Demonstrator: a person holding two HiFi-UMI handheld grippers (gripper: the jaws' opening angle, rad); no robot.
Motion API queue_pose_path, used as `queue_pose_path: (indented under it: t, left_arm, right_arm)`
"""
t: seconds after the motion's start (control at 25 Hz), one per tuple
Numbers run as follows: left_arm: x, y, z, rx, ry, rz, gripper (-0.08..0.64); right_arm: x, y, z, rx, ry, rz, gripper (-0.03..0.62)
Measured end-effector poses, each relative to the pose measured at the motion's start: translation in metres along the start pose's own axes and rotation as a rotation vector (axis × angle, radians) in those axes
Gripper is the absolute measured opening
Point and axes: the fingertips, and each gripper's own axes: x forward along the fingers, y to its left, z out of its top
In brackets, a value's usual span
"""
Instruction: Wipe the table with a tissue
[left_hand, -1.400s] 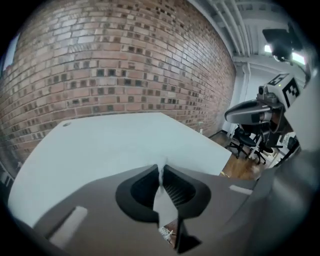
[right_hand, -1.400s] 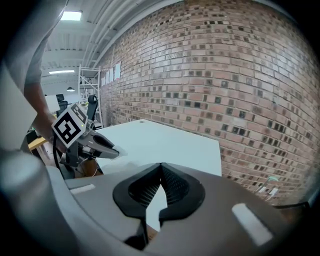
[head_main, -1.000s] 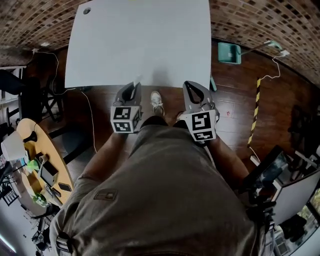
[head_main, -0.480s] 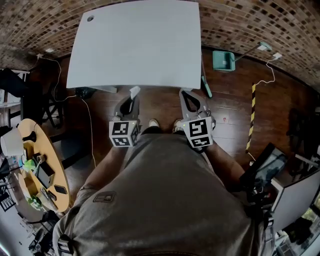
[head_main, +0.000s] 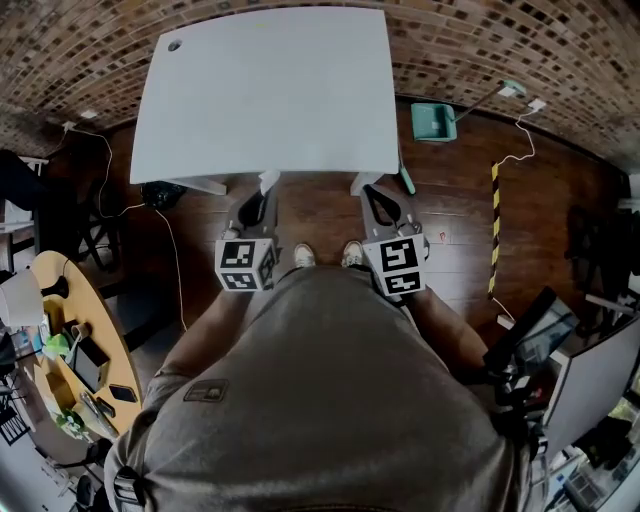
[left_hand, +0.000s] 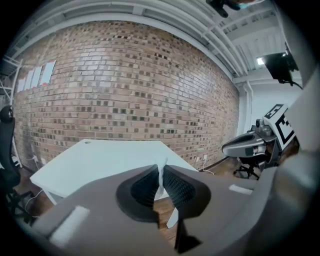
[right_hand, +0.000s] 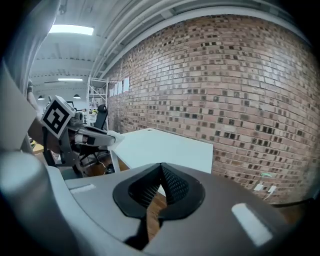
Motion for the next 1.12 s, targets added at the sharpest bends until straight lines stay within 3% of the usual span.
queue_pose_path:
  t: [1.12]
  left_arm:
    - [0.006, -0.030, 0.001, 0.032, 0.018, -0.057, 0.026]
  right_arm:
    - [-0.005, -0.006, 0.004, 0.003, -0.047, -0.017, 0.014]
